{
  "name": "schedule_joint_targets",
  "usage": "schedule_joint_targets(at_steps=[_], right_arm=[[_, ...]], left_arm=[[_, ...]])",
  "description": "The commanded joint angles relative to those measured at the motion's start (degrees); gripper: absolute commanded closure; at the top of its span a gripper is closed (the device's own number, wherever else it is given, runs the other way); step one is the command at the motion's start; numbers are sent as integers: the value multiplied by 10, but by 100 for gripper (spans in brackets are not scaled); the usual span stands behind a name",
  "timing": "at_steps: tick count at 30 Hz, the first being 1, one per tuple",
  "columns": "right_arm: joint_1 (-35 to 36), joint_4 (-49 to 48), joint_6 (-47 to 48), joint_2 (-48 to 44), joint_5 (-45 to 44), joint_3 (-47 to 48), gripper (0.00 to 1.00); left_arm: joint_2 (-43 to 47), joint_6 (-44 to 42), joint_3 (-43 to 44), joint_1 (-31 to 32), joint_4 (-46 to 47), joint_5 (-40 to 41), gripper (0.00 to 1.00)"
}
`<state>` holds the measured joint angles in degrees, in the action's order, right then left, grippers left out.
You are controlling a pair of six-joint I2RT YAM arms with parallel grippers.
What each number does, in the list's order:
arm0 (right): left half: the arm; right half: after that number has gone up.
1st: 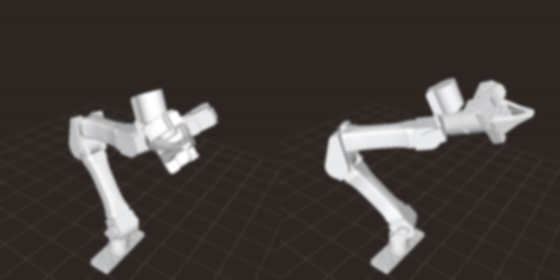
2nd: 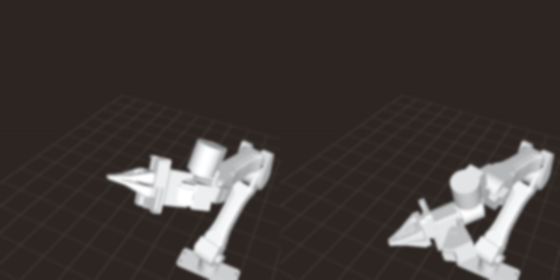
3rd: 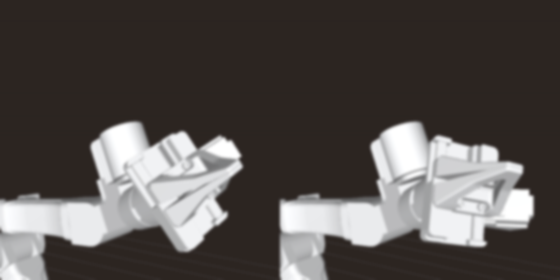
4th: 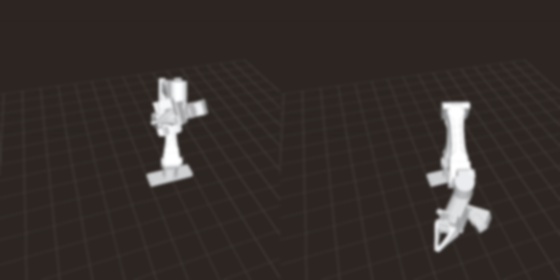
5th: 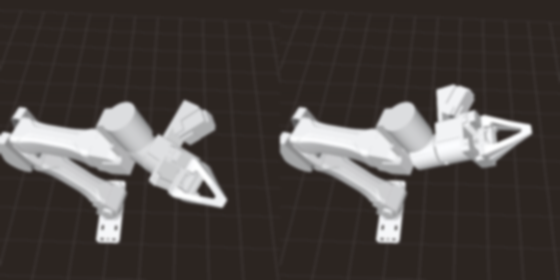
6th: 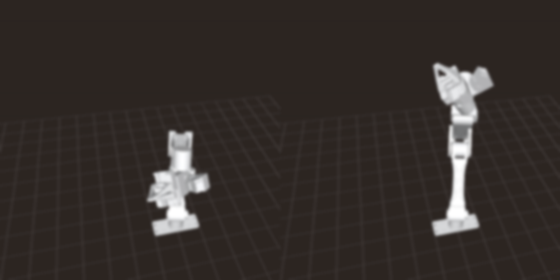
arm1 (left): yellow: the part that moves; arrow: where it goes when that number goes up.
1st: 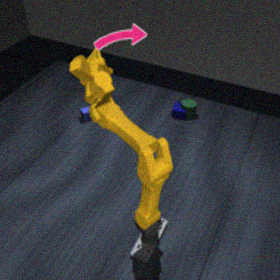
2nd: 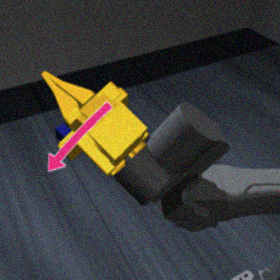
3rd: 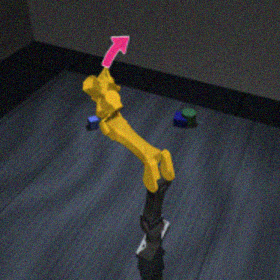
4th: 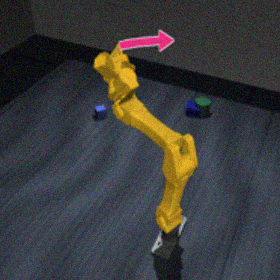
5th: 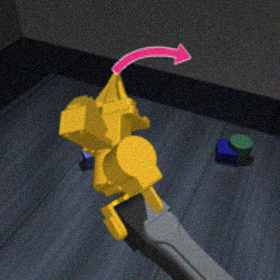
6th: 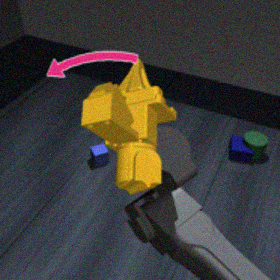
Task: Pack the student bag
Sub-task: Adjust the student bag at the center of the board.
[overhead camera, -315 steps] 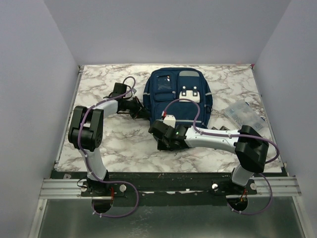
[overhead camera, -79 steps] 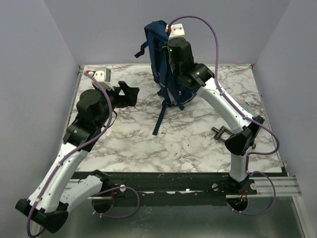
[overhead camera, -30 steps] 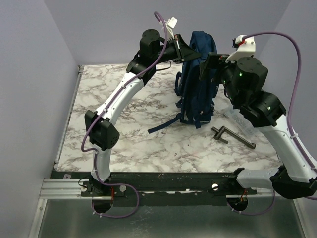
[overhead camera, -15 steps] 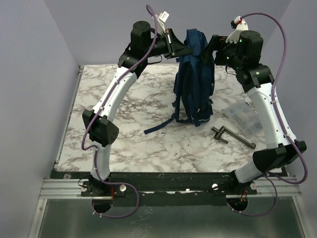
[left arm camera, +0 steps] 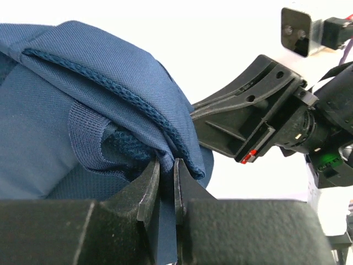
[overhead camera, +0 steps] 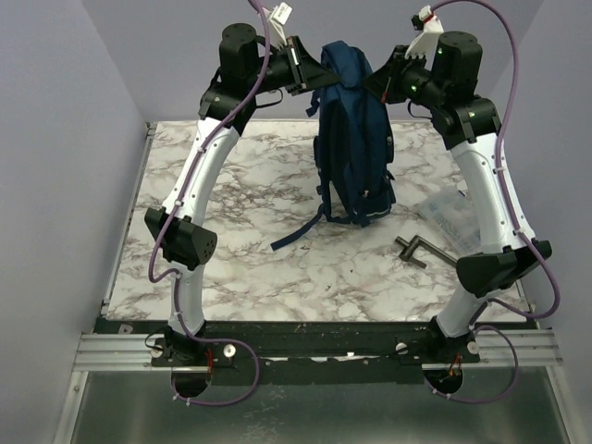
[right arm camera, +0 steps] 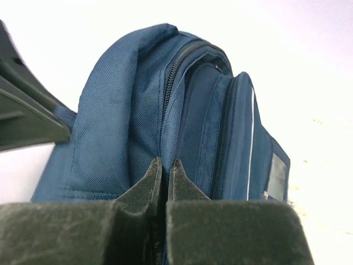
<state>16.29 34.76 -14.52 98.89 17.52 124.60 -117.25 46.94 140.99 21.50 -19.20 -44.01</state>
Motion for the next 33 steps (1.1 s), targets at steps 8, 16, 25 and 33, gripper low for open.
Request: schedule_joint_targets(at_steps=[8,16,25,33], right_arm=[[-11,-278,-89,-201,42,-395,100],[-11,-147,-36,-175,-8,-306,43],[-12,-64,-47,-207,-11,-282,0],[-12,-77,-57,-285,-48,-327,0]], left_arm=[[249,31,-353,-15,218,-66,100],[241,-4,-446,-3,219,-78,75],[254,-74,-474,30,198,-58,49],[281,-127,-490,35,150,-31,42]])
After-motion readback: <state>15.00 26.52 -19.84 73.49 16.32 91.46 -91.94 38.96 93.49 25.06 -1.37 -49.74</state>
